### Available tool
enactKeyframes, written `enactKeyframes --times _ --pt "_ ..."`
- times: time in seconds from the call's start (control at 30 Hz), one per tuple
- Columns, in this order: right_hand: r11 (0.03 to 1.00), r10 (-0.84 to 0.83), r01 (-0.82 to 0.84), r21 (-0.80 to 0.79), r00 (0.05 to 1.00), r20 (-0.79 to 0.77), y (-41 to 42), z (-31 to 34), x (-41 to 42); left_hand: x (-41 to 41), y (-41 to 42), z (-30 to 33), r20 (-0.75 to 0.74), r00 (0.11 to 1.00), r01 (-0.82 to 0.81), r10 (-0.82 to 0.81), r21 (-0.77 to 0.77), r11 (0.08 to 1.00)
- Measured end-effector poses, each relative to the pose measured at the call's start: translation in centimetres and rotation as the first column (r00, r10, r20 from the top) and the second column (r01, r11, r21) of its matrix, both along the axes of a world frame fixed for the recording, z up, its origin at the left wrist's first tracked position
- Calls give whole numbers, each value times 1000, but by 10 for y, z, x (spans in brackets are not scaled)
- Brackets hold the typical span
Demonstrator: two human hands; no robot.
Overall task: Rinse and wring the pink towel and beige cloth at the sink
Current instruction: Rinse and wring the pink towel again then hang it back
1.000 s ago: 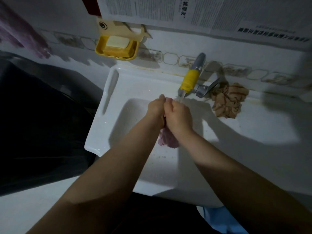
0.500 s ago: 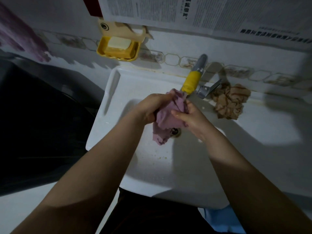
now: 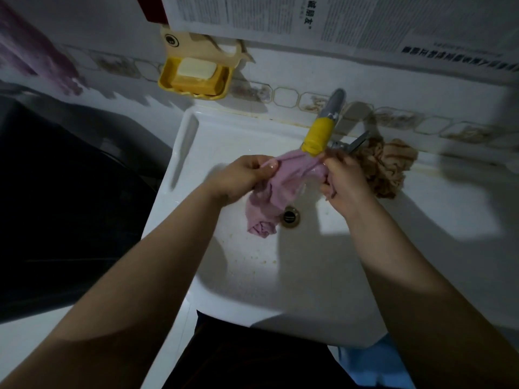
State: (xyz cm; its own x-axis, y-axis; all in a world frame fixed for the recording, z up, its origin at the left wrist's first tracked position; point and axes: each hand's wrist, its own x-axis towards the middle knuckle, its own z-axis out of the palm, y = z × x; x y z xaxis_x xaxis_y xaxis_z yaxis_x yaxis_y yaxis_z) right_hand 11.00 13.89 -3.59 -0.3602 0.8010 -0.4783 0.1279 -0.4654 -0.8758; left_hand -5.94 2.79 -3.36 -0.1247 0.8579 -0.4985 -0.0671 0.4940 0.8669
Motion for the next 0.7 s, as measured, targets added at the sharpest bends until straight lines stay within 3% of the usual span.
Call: enactKeyframes --times 0.03,0.1,0.17,0.27,0.33,0.4,0.47,0.53,0.63,0.67,0.7 --pt "1000 4 -4 -2 999 34 1 0 -2 8 -1 -7 75 984 -162 163 -13 987" --pt "986 70 -93 137 983 167 -9 -2 -9 27 5 -17 0 913 -407 408 -82 910" --pt "908 147 -232 349 956 253 -36 -8 -19 40 14 -20 31 852 -513 523 -154 845" --pt "780 131 -371 505 885 447 -62 -10 -33 63 24 -11 199 791 -532 579 -246 810" --pt "801 25 -338 494 844 536 -40 -8 -38 78 29 -8 211 749 -561 628 -303 770" --pt "831 -37 -301 467 808 588 -25 -10 -39 81 35 -7 77 786 -571 614 -293 767" --pt "816 -58 -254 519 858 511 -41 -17 -42 66 38 -8 -97 820 -571 565 -226 789" --pt "780 -46 -276 562 870 491 -58 -19 -47 57 38 -12 -294 878 -443 377 -206 872" --pt "856 -52 -258 448 820 571 -31 -18 -48 69 34 -9 -80 832 -554 549 -169 815" --pt "889 -44 -224 399 827 561 -23 -17 -47 74 35 -4 -11 794 -591 608 -253 766" --pt "907 -43 -190 376 845 532 -24 -16 -48 72 37 -2 -14 797 -589 604 -245 770"
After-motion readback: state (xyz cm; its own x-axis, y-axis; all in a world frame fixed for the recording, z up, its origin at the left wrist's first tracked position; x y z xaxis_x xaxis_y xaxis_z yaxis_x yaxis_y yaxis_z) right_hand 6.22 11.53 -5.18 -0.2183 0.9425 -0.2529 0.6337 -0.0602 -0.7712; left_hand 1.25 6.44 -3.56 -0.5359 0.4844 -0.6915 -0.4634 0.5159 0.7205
